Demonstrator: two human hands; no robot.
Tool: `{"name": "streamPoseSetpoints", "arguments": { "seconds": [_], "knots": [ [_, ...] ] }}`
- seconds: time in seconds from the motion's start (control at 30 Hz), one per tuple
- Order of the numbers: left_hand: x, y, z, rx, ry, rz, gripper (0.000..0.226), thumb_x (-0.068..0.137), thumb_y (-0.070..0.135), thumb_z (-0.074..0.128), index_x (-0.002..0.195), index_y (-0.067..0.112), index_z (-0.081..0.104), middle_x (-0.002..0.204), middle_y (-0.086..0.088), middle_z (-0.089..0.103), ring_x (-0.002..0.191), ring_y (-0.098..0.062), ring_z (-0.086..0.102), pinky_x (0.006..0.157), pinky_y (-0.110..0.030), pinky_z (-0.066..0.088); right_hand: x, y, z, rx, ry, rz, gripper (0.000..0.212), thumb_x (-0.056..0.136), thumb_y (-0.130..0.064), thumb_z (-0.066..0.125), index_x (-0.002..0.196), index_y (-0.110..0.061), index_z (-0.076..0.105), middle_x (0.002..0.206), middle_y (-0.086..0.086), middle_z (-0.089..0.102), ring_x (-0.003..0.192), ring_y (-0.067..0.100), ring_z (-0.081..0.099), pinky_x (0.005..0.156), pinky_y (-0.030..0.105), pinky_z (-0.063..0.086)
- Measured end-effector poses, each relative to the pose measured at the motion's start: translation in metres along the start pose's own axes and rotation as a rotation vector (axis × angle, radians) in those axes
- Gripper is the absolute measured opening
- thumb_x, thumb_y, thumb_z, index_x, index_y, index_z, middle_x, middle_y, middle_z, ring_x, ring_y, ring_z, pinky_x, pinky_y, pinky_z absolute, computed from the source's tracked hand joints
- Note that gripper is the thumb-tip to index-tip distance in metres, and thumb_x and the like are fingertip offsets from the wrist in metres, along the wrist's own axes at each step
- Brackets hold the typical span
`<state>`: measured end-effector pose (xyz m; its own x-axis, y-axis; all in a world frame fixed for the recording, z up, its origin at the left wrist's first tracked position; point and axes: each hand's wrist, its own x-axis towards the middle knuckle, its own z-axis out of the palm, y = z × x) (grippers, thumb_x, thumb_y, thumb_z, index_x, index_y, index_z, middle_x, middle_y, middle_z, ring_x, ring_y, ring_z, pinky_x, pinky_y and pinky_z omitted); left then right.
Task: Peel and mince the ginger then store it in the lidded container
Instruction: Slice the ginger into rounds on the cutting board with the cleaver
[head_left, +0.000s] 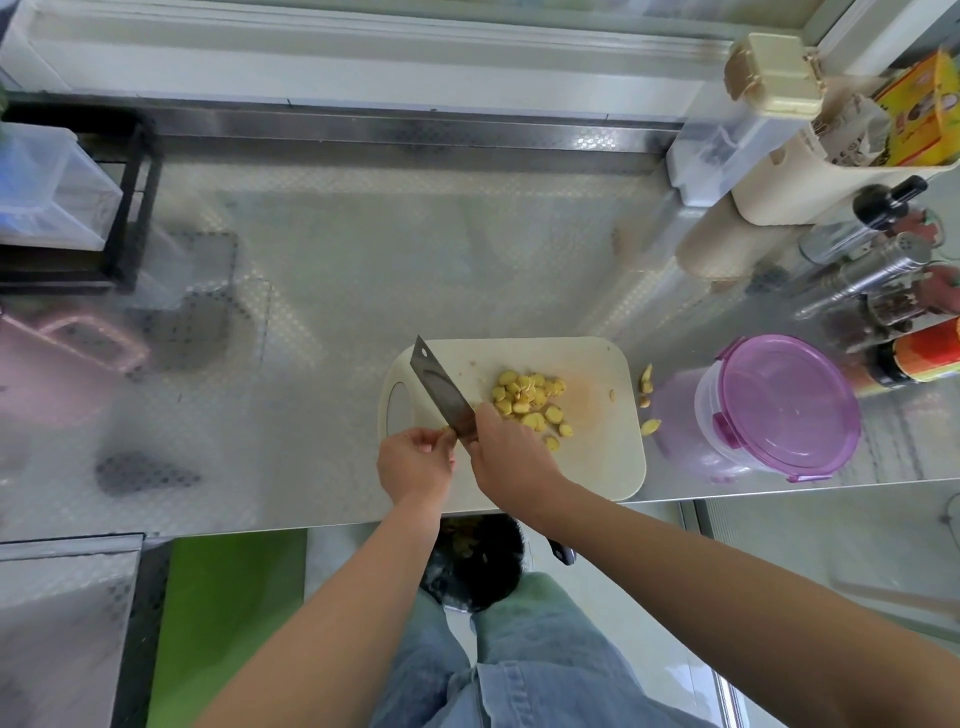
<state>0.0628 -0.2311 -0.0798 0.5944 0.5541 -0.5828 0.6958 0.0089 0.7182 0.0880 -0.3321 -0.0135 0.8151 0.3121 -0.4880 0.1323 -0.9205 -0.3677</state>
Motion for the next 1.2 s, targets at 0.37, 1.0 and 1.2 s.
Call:
{"name": "streamPoseSetpoints", "arguments": {
  "seconds": [0.37,1.0,1.2],
  "knots": [
    [0.002,0.001,-0.001,-0.046,-0.021,-0.031,0.015,0.079,0.014,0.078,0.068,0.008,0.07,0.059,-0.006,0.068,0.055,-0.02,0.067,0.072,-0.043,0.06,-0.003,0.002,0.007,0.022,-0.004,0.003,0.012,0.096,-0.008,0.042,0.099,-0.015,0.033,0.081,0.007,0.053,0.069,0.028,0.048,0.059,0.034,0.033],
    [0.001,0.005,-0.007,-0.042,-0.042,-0.001,0.013,0.08,0.015,0.077,0.068,0.011,0.072,0.068,-0.011,0.072,0.064,-0.026,0.07,0.074,-0.041,0.059,0.011,-0.005,0.018,0.02,0.016,0.002,0.011,0.097,-0.009,0.042,0.106,-0.01,0.036,0.094,0.016,0.061,0.082,0.036,0.06,0.058,0.034,0.032],
    [0.005,0.005,-0.006,-0.048,-0.044,-0.036,0.027,0.077,0.013,0.078,0.055,0.022,0.067,0.057,-0.003,0.069,0.064,-0.027,0.071,0.077,-0.046,0.059,0.002,0.002,0.016,-0.014,-0.017,-0.007,0.017,0.097,-0.007,0.042,0.113,-0.008,0.037,0.1,0.016,0.061,0.088,0.038,0.059,0.061,0.036,0.032]
  ]
}}
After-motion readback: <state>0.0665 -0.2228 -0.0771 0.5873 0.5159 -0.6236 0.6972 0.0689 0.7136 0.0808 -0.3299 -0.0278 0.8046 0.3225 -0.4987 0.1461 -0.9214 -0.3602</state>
